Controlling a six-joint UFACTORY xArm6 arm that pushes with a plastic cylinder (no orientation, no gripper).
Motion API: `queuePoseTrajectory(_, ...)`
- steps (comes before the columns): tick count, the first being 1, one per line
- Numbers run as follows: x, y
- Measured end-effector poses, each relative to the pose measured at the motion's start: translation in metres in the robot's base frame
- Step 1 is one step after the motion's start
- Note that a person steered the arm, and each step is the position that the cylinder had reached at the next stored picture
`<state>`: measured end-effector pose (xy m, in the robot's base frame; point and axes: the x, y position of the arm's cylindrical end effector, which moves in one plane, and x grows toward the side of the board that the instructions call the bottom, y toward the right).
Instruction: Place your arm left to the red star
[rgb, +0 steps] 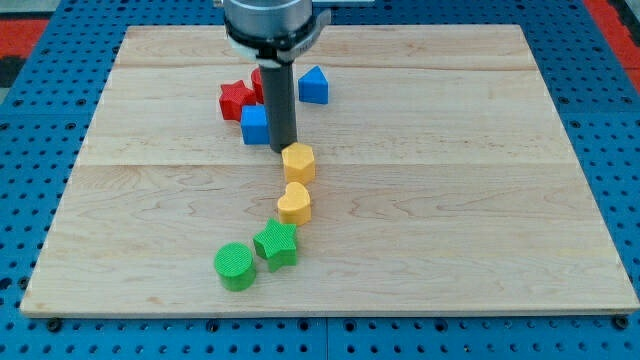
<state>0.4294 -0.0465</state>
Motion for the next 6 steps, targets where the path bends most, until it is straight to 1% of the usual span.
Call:
queuePoseTrajectory(1,0.025,0.000)
queuePoseTrajectory(2,0.040,0.000)
queuePoseTrajectory(3,0.017,-0.023)
queuePoseTrajectory(4,0.014,-0.099)
queuePoseTrajectory(5,-0.022,-0.145)
queuePoseTrajectory(6,-0.047,-0.146)
